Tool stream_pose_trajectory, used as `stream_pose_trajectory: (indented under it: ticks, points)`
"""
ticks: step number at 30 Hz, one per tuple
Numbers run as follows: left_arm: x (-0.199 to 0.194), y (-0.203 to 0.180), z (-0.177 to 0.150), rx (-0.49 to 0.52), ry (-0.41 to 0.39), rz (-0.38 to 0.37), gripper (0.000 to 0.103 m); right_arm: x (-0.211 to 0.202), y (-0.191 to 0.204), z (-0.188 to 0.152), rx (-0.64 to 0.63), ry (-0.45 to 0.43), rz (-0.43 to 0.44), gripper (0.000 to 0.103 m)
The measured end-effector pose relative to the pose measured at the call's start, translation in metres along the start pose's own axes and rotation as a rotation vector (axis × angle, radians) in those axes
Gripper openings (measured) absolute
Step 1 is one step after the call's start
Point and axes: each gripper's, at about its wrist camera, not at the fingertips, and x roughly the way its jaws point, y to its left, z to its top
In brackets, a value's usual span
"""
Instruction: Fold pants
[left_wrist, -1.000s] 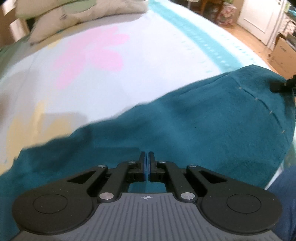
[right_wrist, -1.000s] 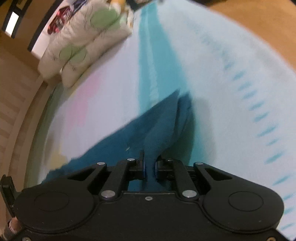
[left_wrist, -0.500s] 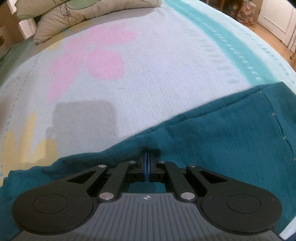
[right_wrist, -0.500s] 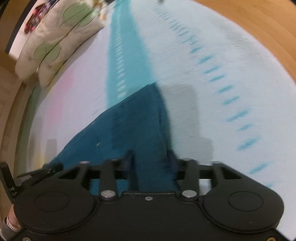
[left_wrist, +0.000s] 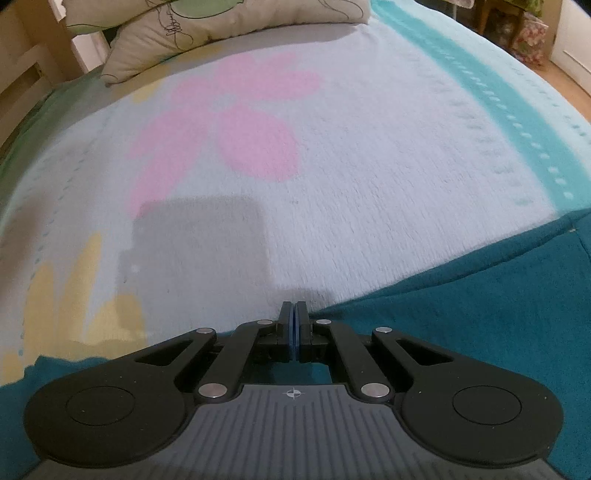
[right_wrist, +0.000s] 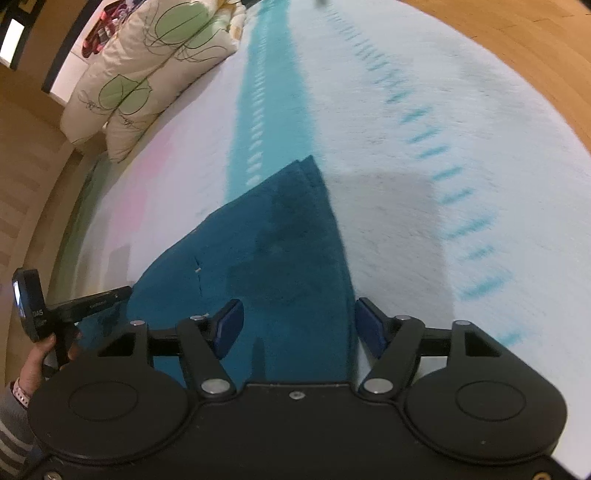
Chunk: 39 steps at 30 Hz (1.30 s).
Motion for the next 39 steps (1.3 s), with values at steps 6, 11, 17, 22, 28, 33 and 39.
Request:
stream_pose_trajectory:
  ticks: [6,11,17,22,28,33,39]
  points:
    - [-0.017,0.04,0.005,-0.134,0.027,-0.079,0.003,0.016,0.011,0.003,0.089,0.081,0.021,0.016]
    - [-0.05,0.065,-0.02,-0.117,0.017,-0.125,0.003,-0.015,0.057,0.015,0.07,0.019,0.016,0.016]
    - [-0.059,0.084,-0.069,-0.056,0.13,-0.163,0.003,-0.037,0.145,0.02,-0.017,0.011,-0.002,0.016]
    - [-0.081,0.145,-0.086,-0.186,0.118,-0.116,0.003,-0.022,0.231,0.007,-0.096,0.034,0.058,0.016]
    - [-0.103,0.223,-0.097,-0.332,0.063,-0.017,0.003,0.039,0.328,-0.034,-0.209,0.113,0.131,0.016]
    - [-0.092,0.271,-0.113,-0.497,0.087,0.012,0.003,0.116,0.375,-0.088,-0.251,0.205,0.152,0.016]
    - [-0.092,0.291,-0.124,-0.629,0.059,-0.032,0.003,0.188,0.398,-0.151,-0.37,0.257,0.109,0.032]
